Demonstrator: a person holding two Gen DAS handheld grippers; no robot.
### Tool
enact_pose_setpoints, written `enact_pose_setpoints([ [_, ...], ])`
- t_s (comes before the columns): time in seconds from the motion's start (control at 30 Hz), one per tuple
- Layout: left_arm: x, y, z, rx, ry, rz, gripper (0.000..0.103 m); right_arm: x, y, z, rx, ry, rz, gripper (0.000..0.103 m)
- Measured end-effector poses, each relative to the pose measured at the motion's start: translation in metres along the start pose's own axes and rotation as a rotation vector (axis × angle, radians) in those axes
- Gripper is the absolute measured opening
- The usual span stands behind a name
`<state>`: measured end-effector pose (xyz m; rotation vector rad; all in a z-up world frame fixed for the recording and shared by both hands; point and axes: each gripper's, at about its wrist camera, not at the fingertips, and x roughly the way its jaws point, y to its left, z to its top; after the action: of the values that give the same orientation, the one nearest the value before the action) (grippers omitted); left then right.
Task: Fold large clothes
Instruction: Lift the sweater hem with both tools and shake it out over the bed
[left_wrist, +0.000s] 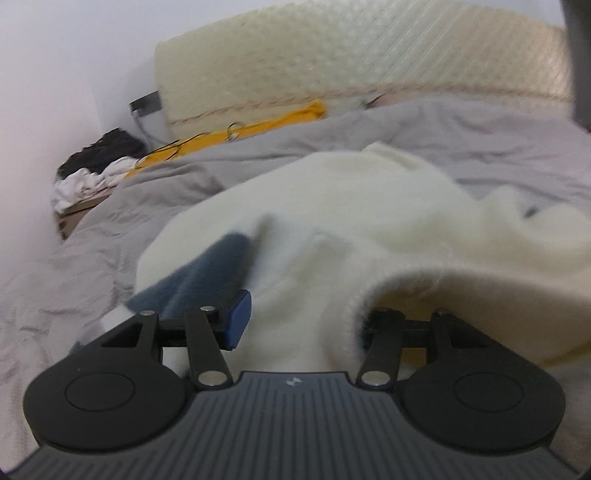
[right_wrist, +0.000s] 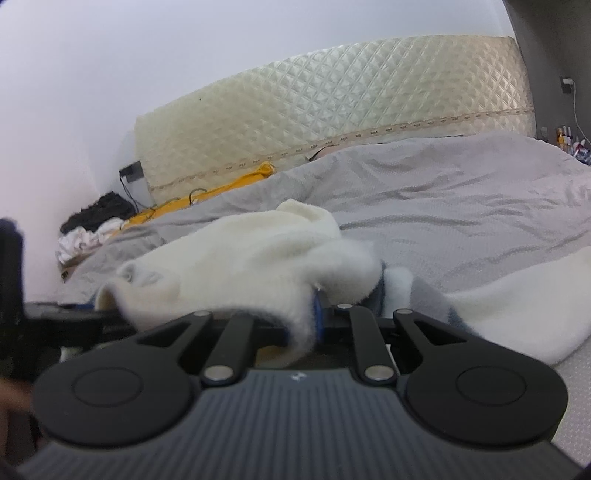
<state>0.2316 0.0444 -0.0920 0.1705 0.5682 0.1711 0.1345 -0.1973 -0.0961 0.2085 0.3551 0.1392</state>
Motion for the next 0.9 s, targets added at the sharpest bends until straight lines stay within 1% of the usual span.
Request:
enact_pose_setpoints([
  [0.07,0.005,0.005,-0.001,-0.046,0.009,0.013,0.060,0.006,0.001,-0.004,-0.026,0.033,-0.031,0.015],
  [0.13,0.000,0.012,-0.001,-0.105,-0.008,0.020,0.061,0.014,0.000,-0.010,-0.032,0.075,-0.084,0.015],
  [0.23,-0.019,0.017,-0.001,-0.147,-0.080,0.023,0.062,0.023,-0.007,-0.017,-0.010,0.109,-0.115,0.015],
  [0.3,-0.038,0.020,-0.002,-0.166,-0.135,0.026,0.062,0.021,-0.010,-0.013,0.007,0.093,-0.127,0.014],
  [0.37,-0.061,0.023,-0.004,-0.185,-0.189,0.042,0.062,0.012,-0.008,-0.001,0.021,0.055,-0.127,0.014],
  [0.47,-0.100,0.038,-0.004,-0.257,-0.264,0.044,0.062,-0.014,0.005,0.020,-0.016,-0.055,-0.118,0.014],
  [0.53,-0.123,0.054,-0.002,-0.326,-0.294,0.032,0.062,-0.038,0.019,0.034,-0.063,-0.137,-0.110,0.014],
  [0.6,-0.149,0.070,-0.001,-0.406,-0.321,0.015,0.062,-0.061,0.031,0.048,-0.088,-0.199,-0.100,0.014],
  [0.63,-0.159,0.075,0.000,-0.424,-0.338,0.016,0.062,-0.070,0.037,0.056,-0.098,-0.223,-0.099,0.014],
  [0.7,-0.184,0.083,0.004,-0.429,-0.388,0.027,0.062,-0.090,0.048,0.075,-0.110,-0.267,-0.094,0.015],
  [0.77,-0.209,0.089,0.012,-0.427,-0.430,0.029,0.062,-0.109,0.056,0.098,-0.089,-0.307,-0.087,0.015],
  [0.83,-0.235,0.099,0.026,-0.433,-0.457,0.012,0.062,-0.128,0.064,0.124,-0.067,-0.340,-0.075,0.015],
  [0.9,-0.258,0.113,0.042,-0.453,-0.468,-0.022,0.062,-0.145,0.071,0.151,-0.049,-0.361,-0.052,0.015],
])
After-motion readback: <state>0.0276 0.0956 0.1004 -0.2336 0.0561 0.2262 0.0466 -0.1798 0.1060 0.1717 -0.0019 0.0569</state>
